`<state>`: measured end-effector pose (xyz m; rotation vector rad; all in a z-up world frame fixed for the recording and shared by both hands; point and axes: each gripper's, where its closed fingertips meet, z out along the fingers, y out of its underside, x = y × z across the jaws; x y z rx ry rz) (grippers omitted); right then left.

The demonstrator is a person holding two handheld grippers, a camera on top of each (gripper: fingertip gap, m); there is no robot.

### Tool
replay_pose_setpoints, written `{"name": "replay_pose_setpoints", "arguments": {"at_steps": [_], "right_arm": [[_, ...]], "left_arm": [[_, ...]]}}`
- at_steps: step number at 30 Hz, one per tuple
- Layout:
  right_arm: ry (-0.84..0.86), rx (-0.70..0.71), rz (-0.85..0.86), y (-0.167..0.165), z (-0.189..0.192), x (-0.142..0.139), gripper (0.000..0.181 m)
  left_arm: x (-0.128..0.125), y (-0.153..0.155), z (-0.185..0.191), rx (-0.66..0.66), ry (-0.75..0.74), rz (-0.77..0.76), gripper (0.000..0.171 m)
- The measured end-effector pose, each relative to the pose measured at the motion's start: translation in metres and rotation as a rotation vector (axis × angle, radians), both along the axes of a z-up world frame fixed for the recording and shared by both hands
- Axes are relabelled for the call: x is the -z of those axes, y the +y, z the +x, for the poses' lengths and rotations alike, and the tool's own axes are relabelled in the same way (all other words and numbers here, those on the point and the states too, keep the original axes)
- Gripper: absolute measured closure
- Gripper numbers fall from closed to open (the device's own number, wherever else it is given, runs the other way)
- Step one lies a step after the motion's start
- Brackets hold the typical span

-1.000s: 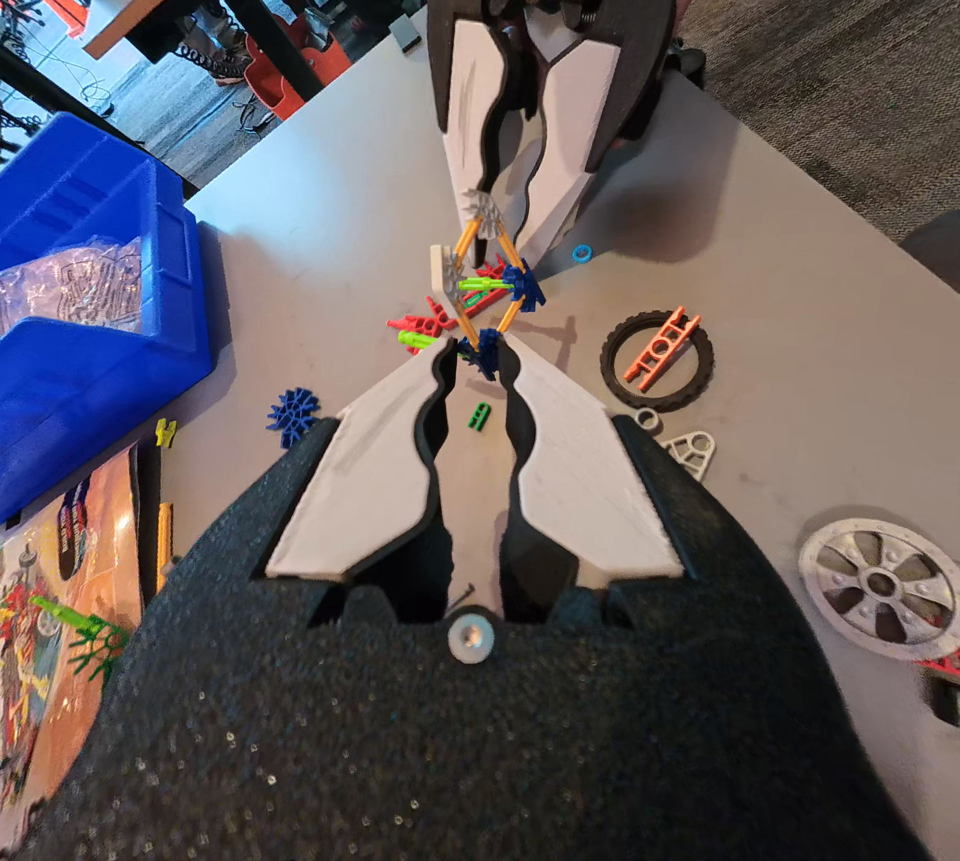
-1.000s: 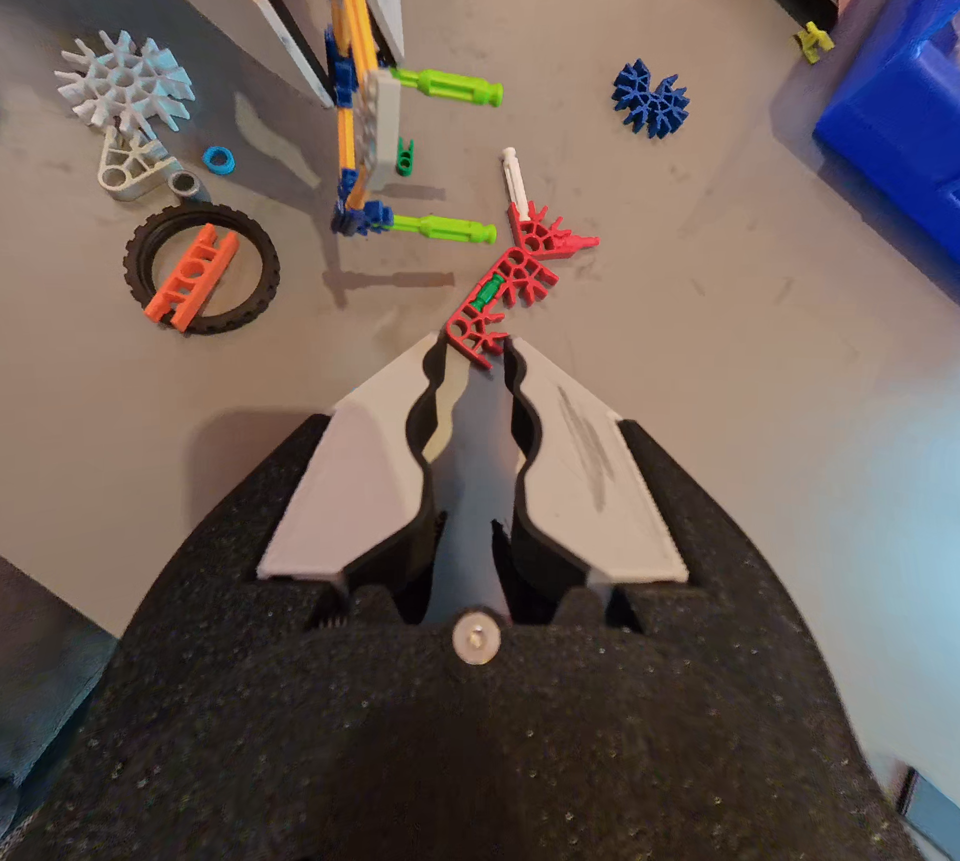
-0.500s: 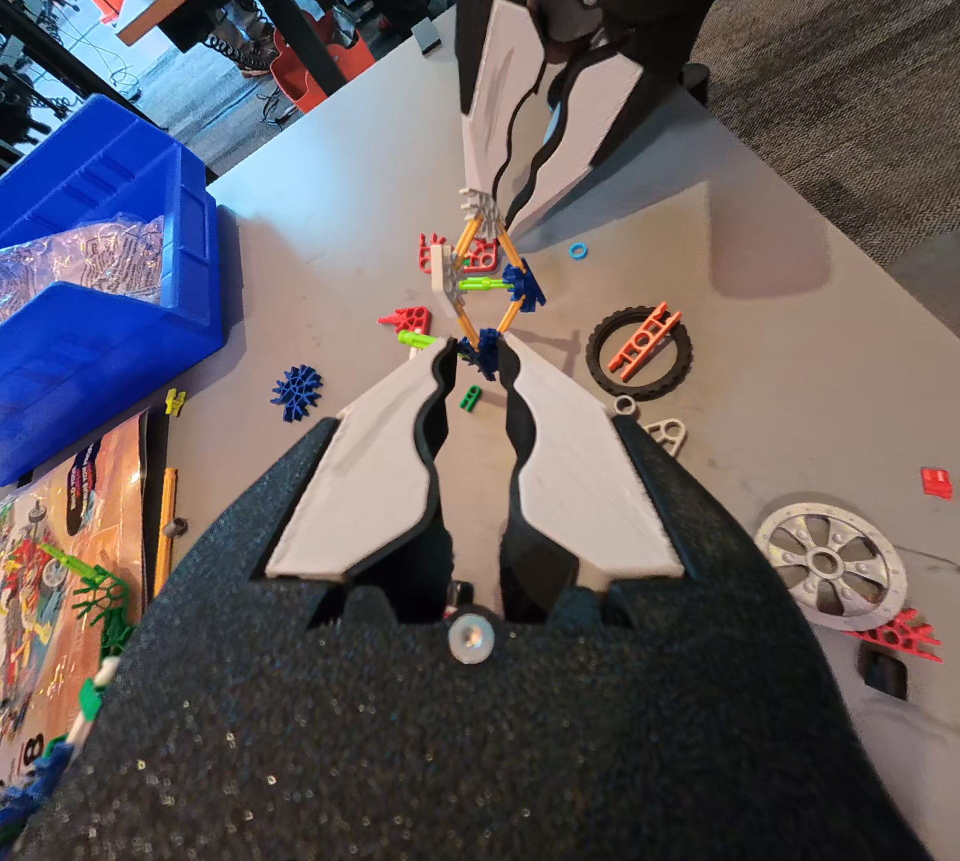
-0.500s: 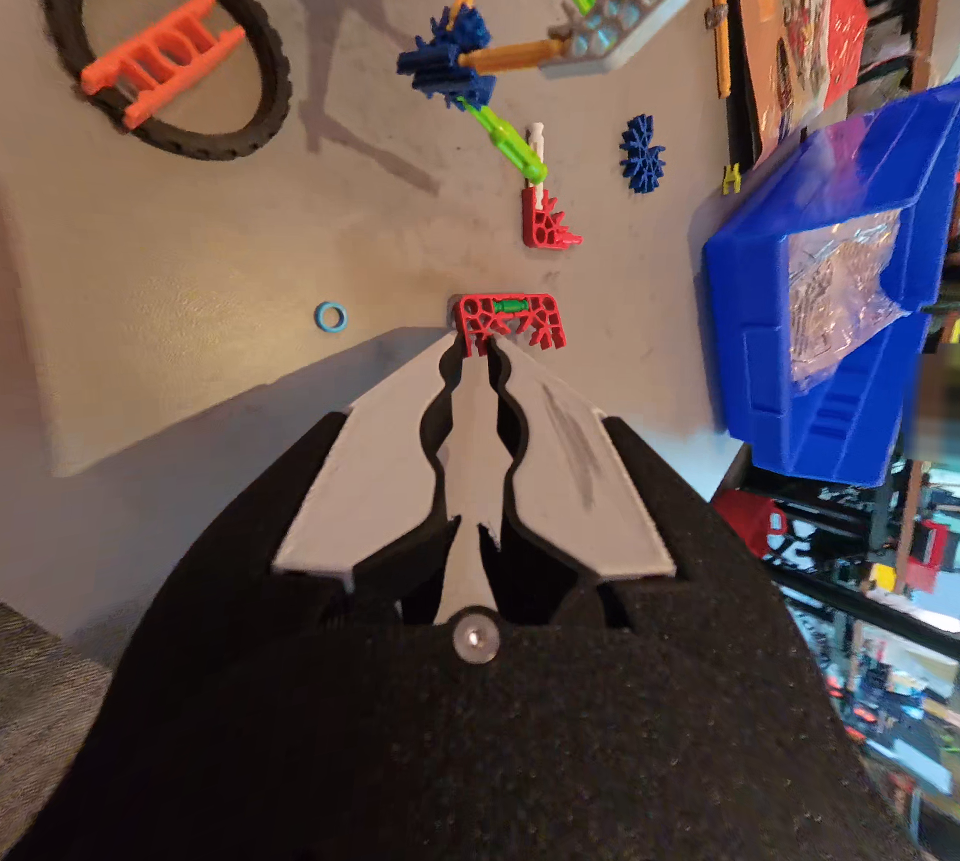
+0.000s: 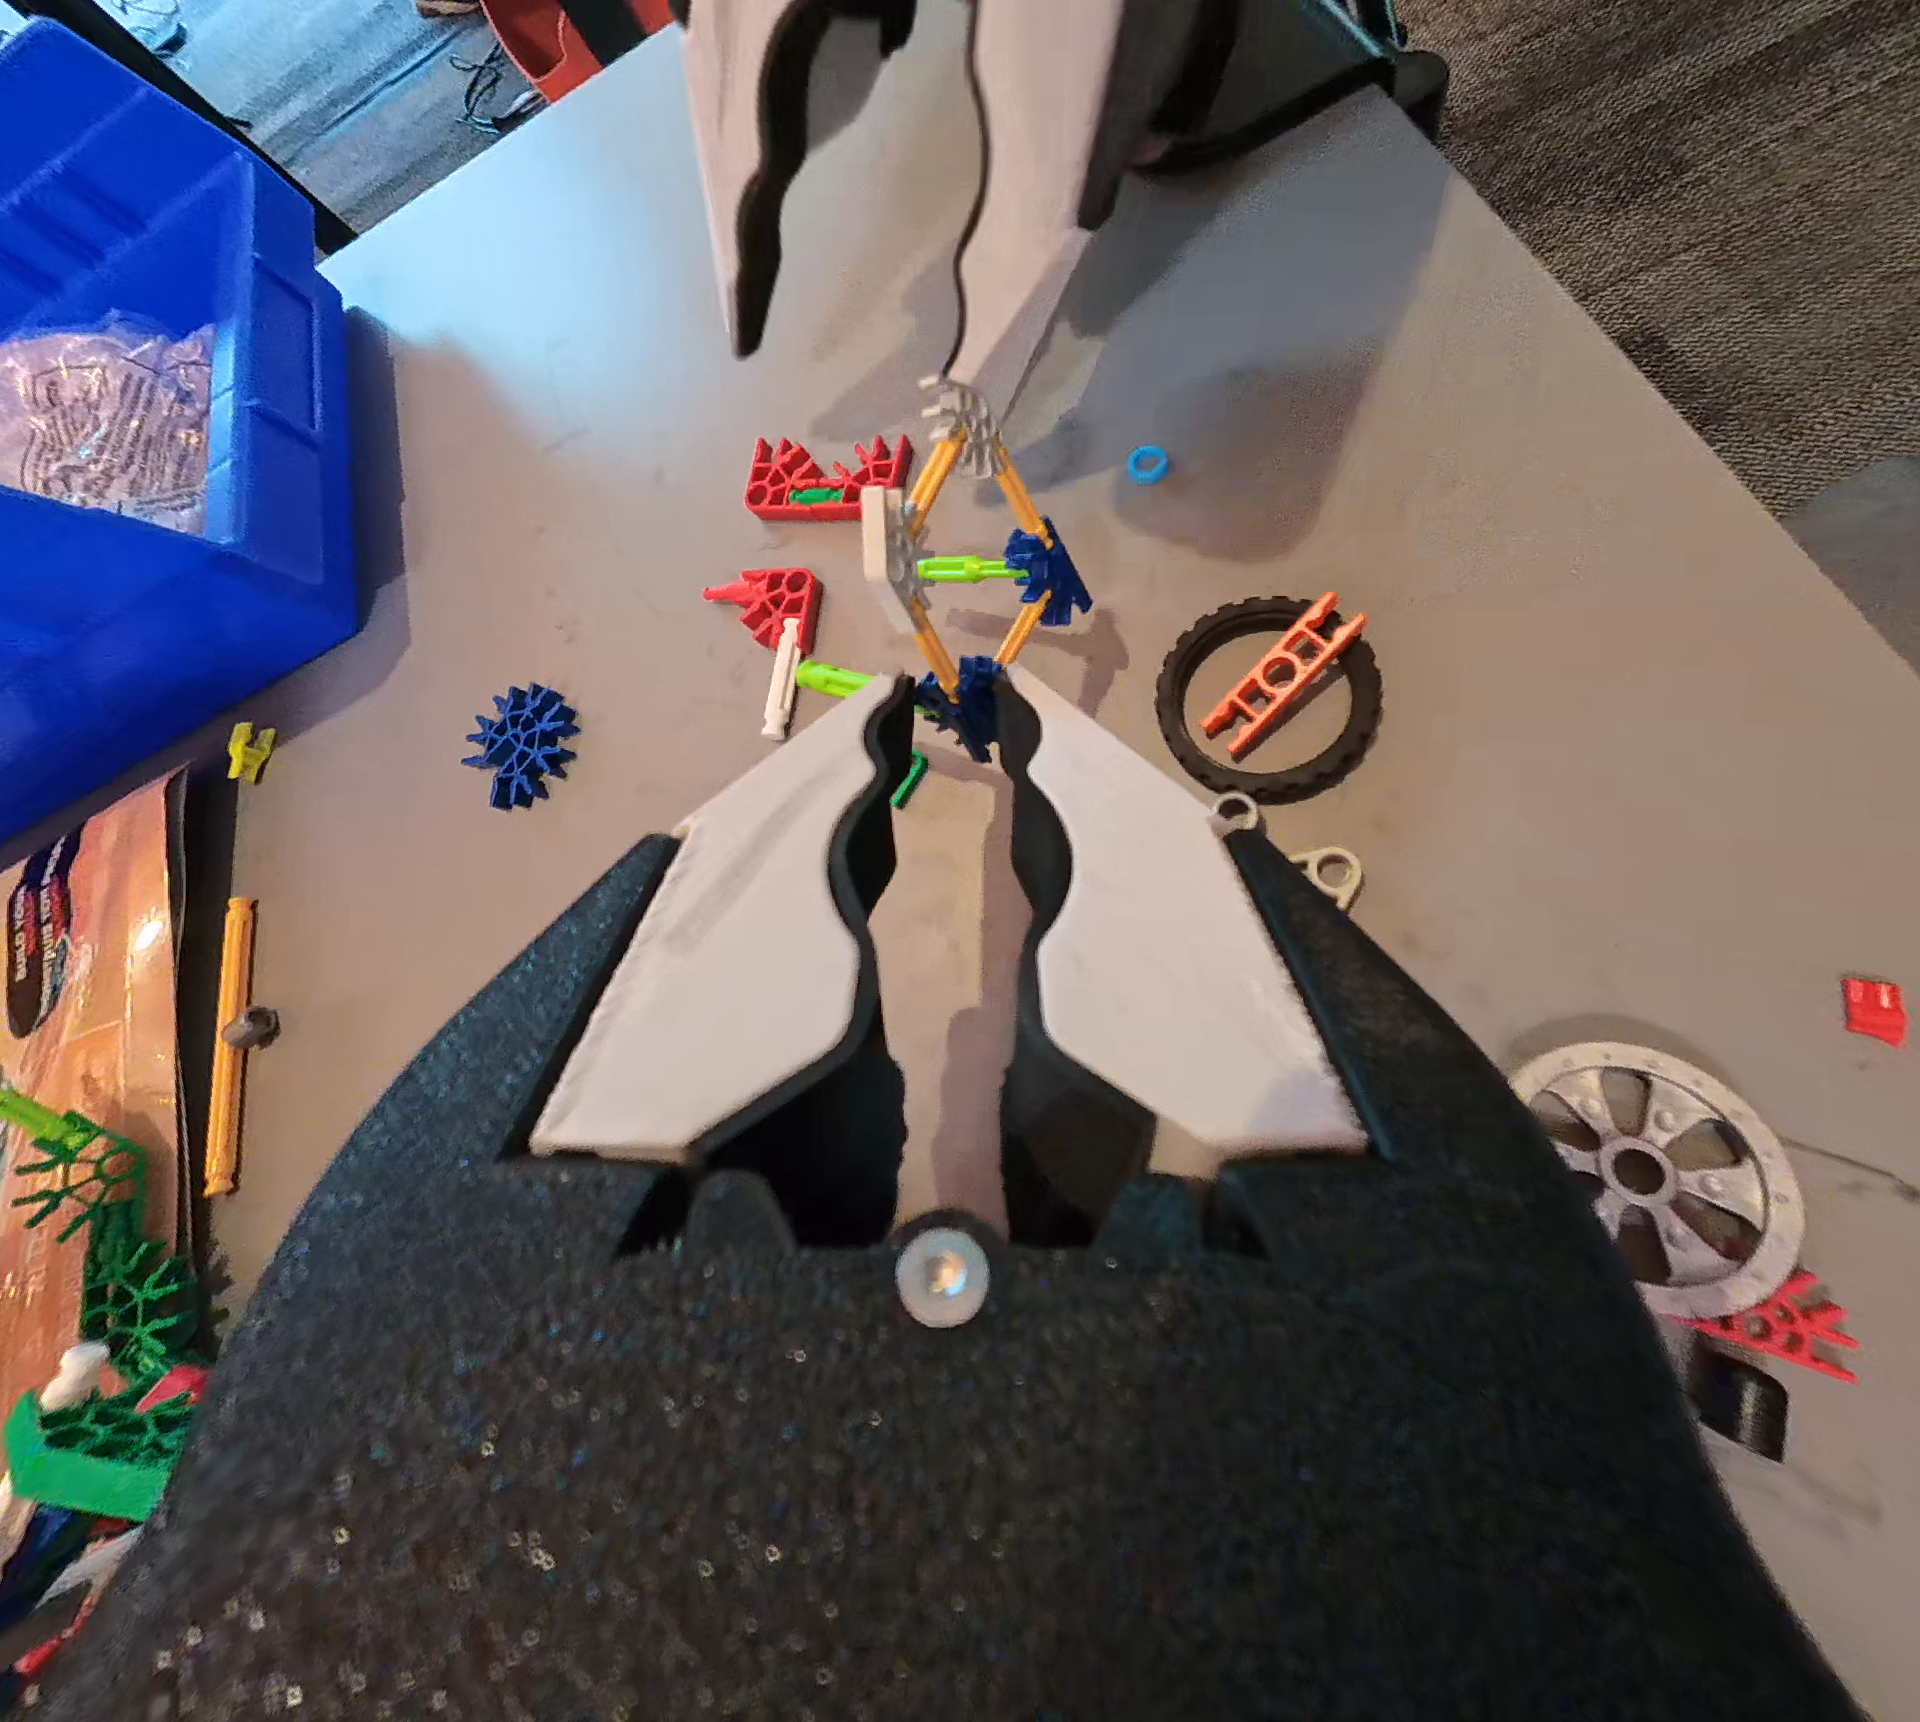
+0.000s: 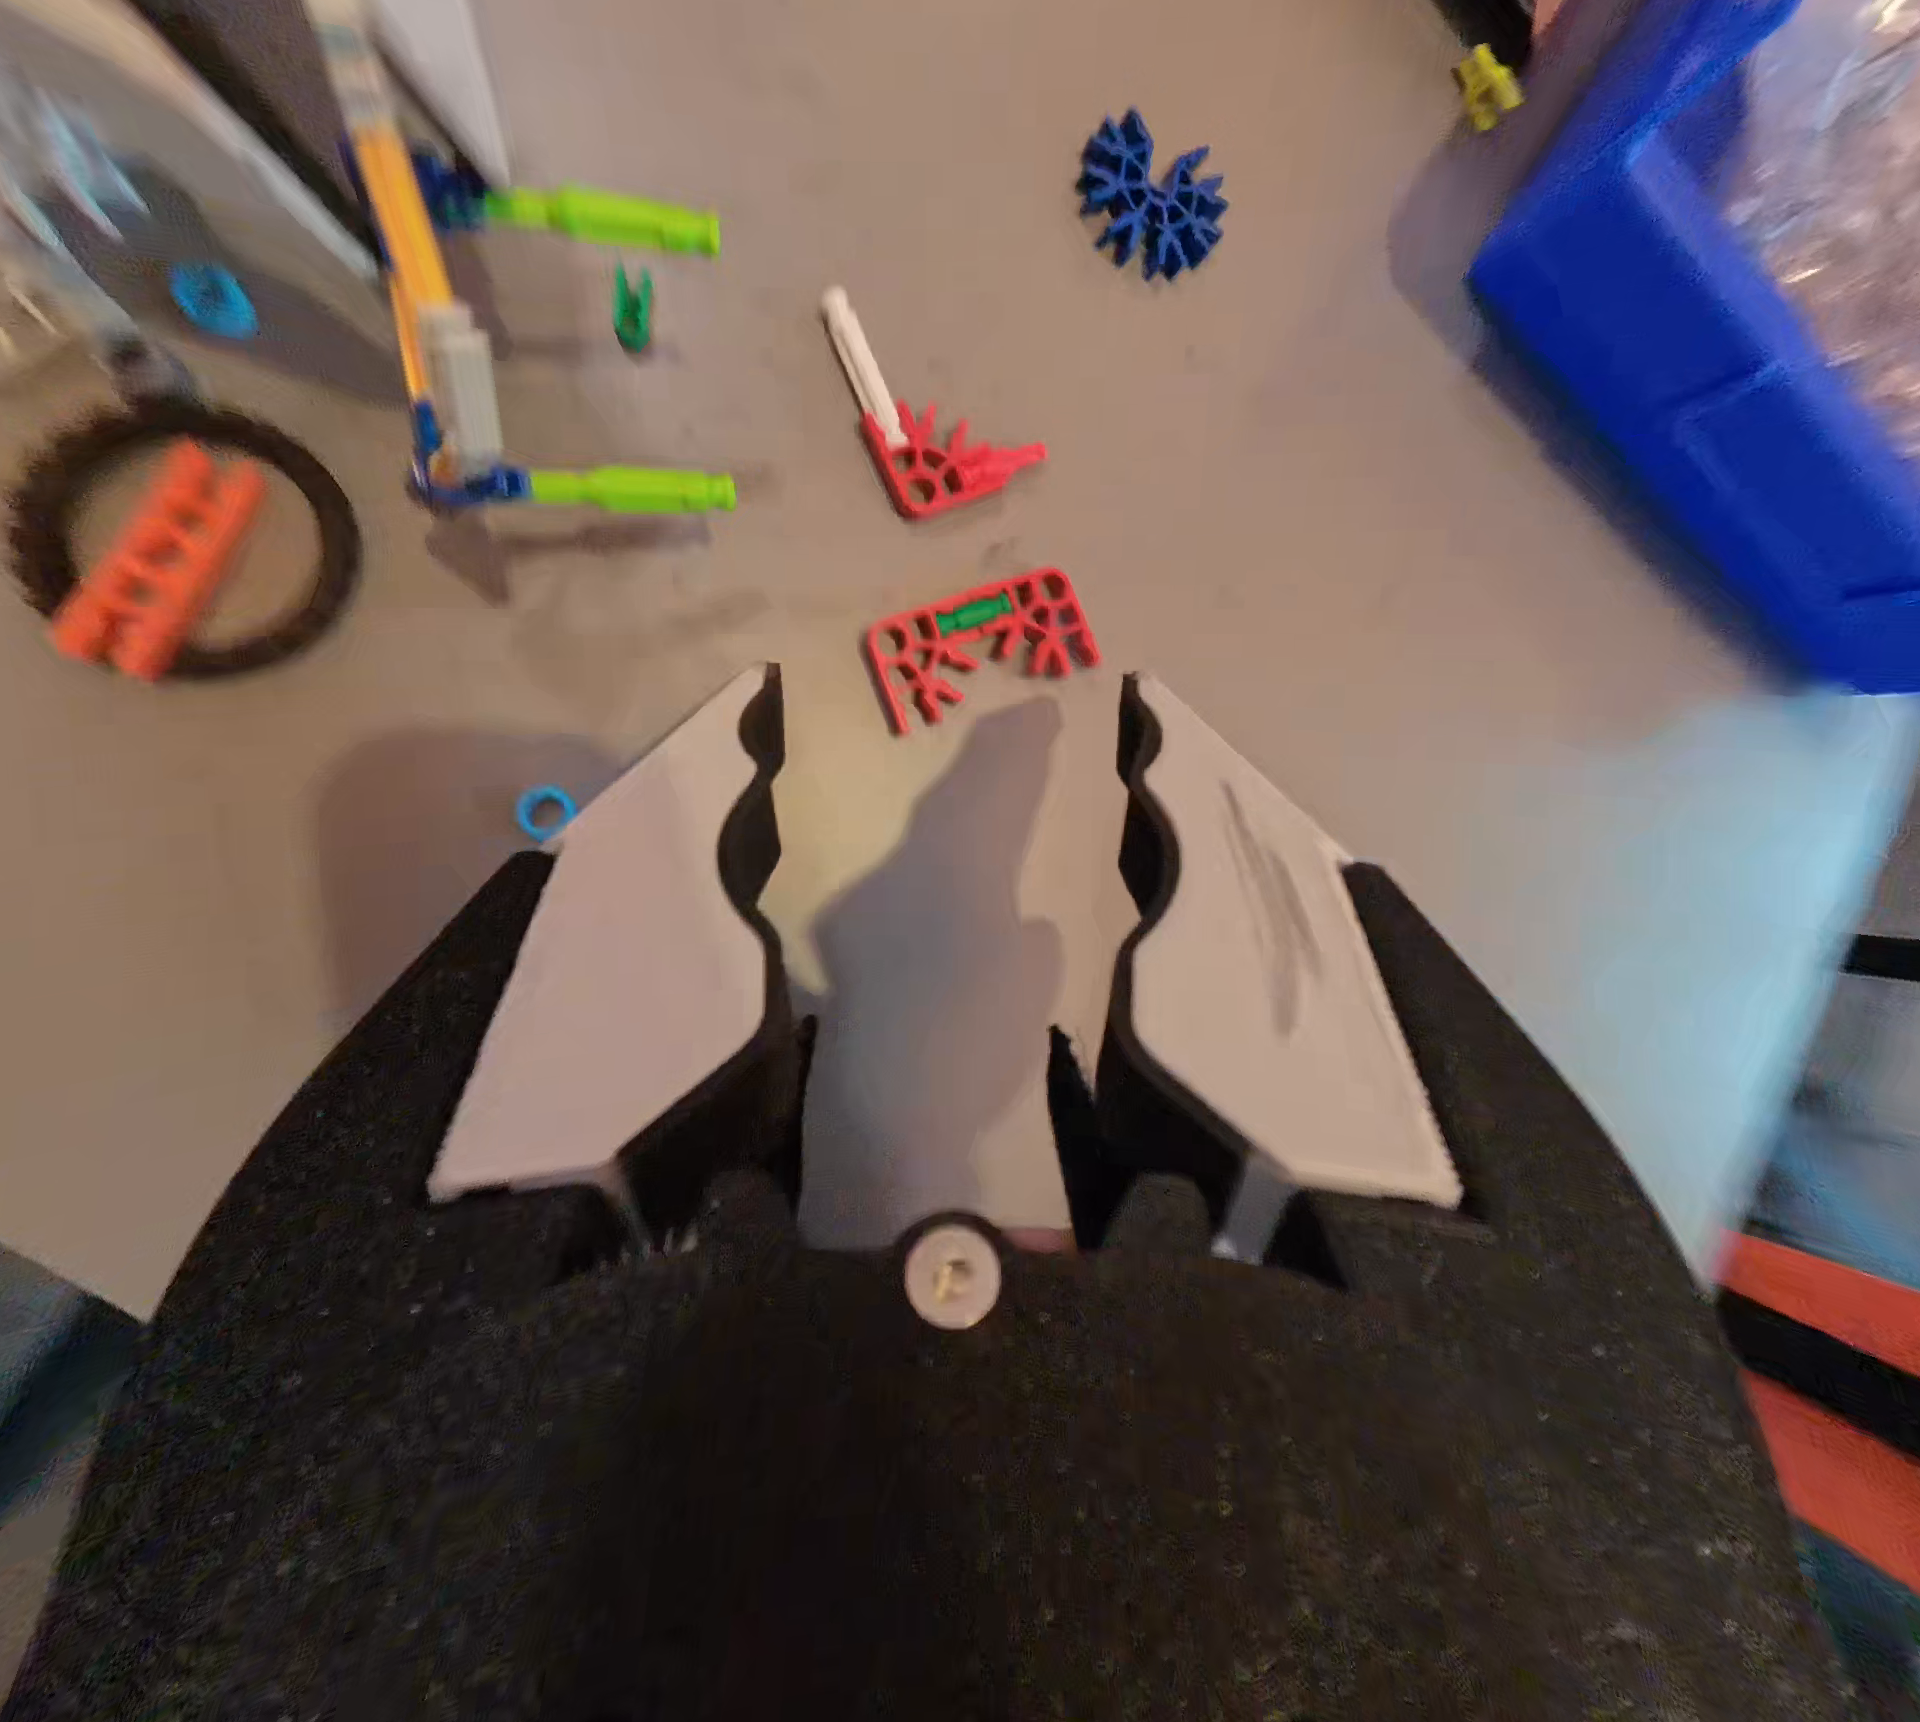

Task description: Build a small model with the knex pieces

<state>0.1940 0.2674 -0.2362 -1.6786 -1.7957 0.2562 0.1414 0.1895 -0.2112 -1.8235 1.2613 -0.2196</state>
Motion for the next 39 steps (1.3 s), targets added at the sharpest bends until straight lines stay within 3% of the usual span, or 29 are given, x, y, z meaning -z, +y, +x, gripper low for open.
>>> {"name": "replay_pose_setpoints", "arguments": {"at_steps": [2, 6, 9, 13, 20, 24, 32, 39], "right_arm": [[0.072, 0.032, -0.146, 0.002, -0.007, 0.004, 0.114], [0.050, -0.022, -0.213, 0.010, -0.013, 0.016, 0.116], [0.035, -0.101, -0.209, 0.008, -0.016, 0.016, 0.132], [0.000, -0.186, -0.180, 0.004, -0.015, 0.015, 0.132], [-0.073, -0.349, 0.065, -0.006, -0.010, 0.005, 0.133], [-0.124, -0.435, 0.253, -0.007, -0.008, -0.012, 0.132], [-0.018, -0.677, 0.571, -0.048, -0.022, -0.071, 0.133], [-0.017, -0.740, 0.802, -0.066, -0.027, -0.094, 0.132]], "left_arm": [[-0.002, 0.000, -0.001, -0.004, -0.004, 0.002, 0.159], [-0.003, 0.002, -0.001, -0.010, -0.020, -0.010, 0.159], [0.002, 0.002, 0.001, -0.002, -0.033, -0.044, 0.159], [0.012, 0.002, 0.005, 0.016, -0.029, -0.097, 0.158], [0.026, -0.003, -0.001, 0.044, 0.068, -0.117, 0.158], [0.014, -0.007, -0.008, 0.053, 0.055, -0.152, 0.142], [-0.060, 0.019, 0.001, -0.025, -0.345, -0.151, 0.137], [-0.062, 0.010, 0.034, 0.070, -0.509, -0.288, 0.138]]}}
